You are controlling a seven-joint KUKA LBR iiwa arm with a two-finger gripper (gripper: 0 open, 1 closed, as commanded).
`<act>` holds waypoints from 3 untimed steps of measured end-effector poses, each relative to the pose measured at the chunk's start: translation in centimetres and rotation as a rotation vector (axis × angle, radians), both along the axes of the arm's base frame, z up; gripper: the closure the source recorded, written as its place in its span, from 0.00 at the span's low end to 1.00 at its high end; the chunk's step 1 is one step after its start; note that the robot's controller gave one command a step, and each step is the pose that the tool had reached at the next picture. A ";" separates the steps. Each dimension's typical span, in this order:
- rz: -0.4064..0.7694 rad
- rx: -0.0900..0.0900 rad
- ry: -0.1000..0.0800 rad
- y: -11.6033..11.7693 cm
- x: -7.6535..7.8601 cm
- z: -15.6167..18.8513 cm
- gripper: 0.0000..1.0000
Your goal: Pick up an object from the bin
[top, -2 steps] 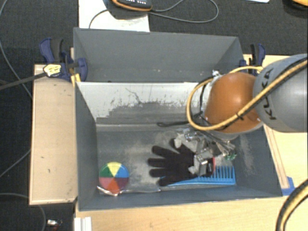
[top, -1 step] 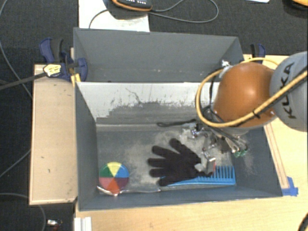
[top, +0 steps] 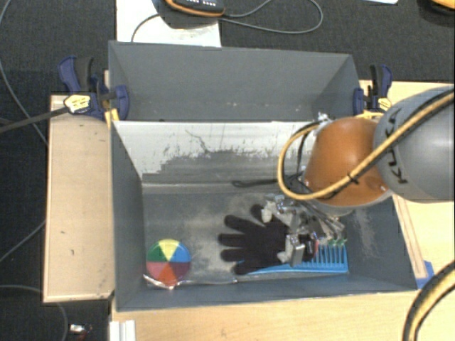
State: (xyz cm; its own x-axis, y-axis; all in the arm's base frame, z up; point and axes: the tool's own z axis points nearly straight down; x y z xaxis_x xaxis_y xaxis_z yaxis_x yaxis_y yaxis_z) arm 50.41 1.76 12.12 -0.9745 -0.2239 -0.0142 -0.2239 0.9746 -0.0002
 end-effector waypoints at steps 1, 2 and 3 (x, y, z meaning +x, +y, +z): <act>-0.224 0.004 -0.004 5.0 0.8 0.5 0.00; -0.182 0.003 -0.002 3.9 -0.1 2.8 0.00; -0.369 0.010 -0.010 3.9 -0.3 -1.3 0.00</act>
Offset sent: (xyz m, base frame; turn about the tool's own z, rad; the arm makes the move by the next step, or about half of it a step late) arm -0.0087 0.0136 0.0391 0.1583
